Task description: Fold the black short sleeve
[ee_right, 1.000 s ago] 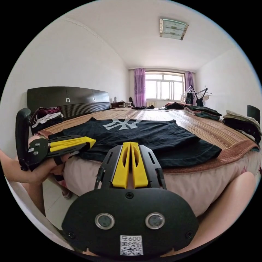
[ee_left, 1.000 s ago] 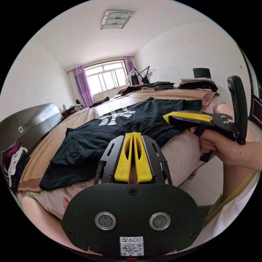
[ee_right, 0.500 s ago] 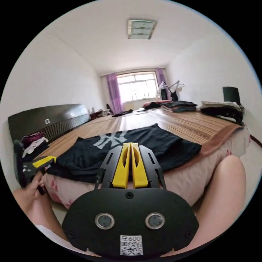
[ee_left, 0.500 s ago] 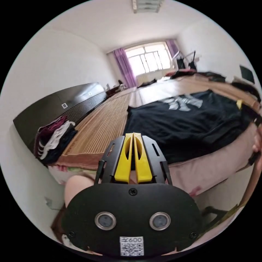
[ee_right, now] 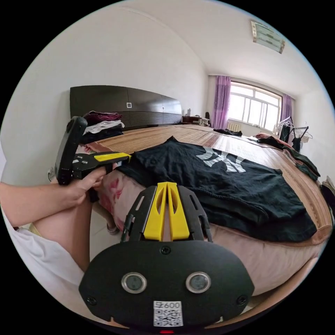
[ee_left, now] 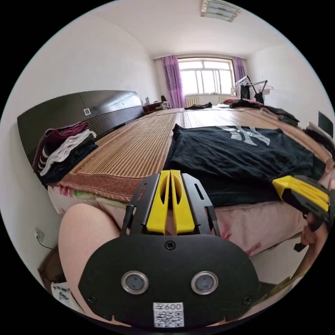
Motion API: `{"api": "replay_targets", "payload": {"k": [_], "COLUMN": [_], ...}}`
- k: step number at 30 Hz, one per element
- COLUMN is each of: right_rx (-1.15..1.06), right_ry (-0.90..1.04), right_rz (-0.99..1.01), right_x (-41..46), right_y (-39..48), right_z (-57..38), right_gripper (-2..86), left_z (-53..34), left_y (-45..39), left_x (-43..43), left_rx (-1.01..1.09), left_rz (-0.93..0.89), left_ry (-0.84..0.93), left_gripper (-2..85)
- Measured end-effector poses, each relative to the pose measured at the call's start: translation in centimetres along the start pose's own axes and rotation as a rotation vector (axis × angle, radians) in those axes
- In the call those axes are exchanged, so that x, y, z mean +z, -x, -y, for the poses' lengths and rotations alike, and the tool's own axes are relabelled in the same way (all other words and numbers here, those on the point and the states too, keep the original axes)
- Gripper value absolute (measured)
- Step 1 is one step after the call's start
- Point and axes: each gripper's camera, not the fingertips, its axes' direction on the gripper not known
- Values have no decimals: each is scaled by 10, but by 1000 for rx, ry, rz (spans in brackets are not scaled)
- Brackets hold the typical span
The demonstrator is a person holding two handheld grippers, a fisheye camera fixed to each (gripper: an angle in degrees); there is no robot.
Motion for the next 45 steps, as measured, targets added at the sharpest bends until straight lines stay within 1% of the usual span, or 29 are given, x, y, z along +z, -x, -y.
{"api": "replay_targets", "payload": {"k": [3, 4, 5, 6, 7, 8, 9, 10, 11, 13, 14, 18, 19, 22, 25, 26, 27, 29, 31, 33, 34, 35, 39, 43, 45], "right_rx": [42, 48, 51, 51, 49, 46, 45, 43, 40, 37, 35, 69, 75, 70, 67, 64, 61, 43, 43, 50, 54, 53, 42, 41, 42], "right_ry": [16, 14, 7, 1, -14, -28, -34, -39, -35, -28, -17, -22, -26, -35, -46, -54, -57, -73, -79, -81, -82, -80, -77, -85, -84], "right_rz": [51, 62, 67, 68, 66, 59, 54, 47, 45, 52, 62, 99, 103, 93, 84, 84, 84, 83, 84, 88, 92, 94, 91, 91, 91], "right_x": [6, 8, 10, 10, 11, 11, 12, 13, 14, 17, 19, 24, 26, 30, 34, 36, 37, 42, 46, 50, 53, 56, 66, 80, 86], "right_y": [-31, -42, -51, -55, -62, -68, -71, -78, -84, -97, -106, -136, -144, -159, -173, -179, -182, -192, -201, -209, -215, -220, -232, -245, -250], "right_z": [-4, -7, -11, -13, -17, -22, -24, -27, -29, -31, -31, -38, -41, -48, -56, -60, -62, -70, -75, -80, -83, -86, -95, -110, -115], "right_gripper": [-9, -9, -9, -9, -9, -9, -9, -8, -8, -8, -8, -9, -9, -9, -9, -9, -9, -9, -9, -9, -9, -9, -9, -9, -9], "left_z": [1, 2, 5, 7, 14, 24, 29, 37, 42, 42, 44, 55, 58, 66, 84, 92, 96, 105, 107, 104, 103, 102, 98, 101, 103], "left_y": [-9, -16, -27, -33, -49, -67, -77, -95, -108, -115, -125, -163, -171, -171, -157, -147, -141, -121, -117, -123, -129, -131, -145, -174, -188], "left_x": [-28, -43, -56, -61, -69, -70, -69, -60, -45, -53, -57, -76, -83, -104, -128, -137, -141, -151, -154, -155, -162, -171, -193, -225, -241], "left_rx": [-101, -117, -108, -92, -31, 50, 86, 154, 169, 142, 182, 237, 217, 49, -58, -114, -141, -237, -258, -244, -223, -253, -312, -277, -254], "left_rz": [-48, -40, -24, -25, -48, -69, -72, -74, -59, -79, -72, -28, -31, -76, -101, -164, -222, -436, -539, -571, -555, -544, -615, -636, -619], "left_ry": [-41, -98, -168, -197, -222, -197, -161, -50, 97, 64, 73, 107, 115, 139, 261, 300, 317, 406, 465, 539, 534, 527, 510, 531, 546], "left_gripper": [5, 5, 6, 6, 7, 8, 8, 9, 9, 10, 11, 14, 16, 27, 72, 100, 103, 112, 111, 101, 93, 85, 86, 78, 74]}}
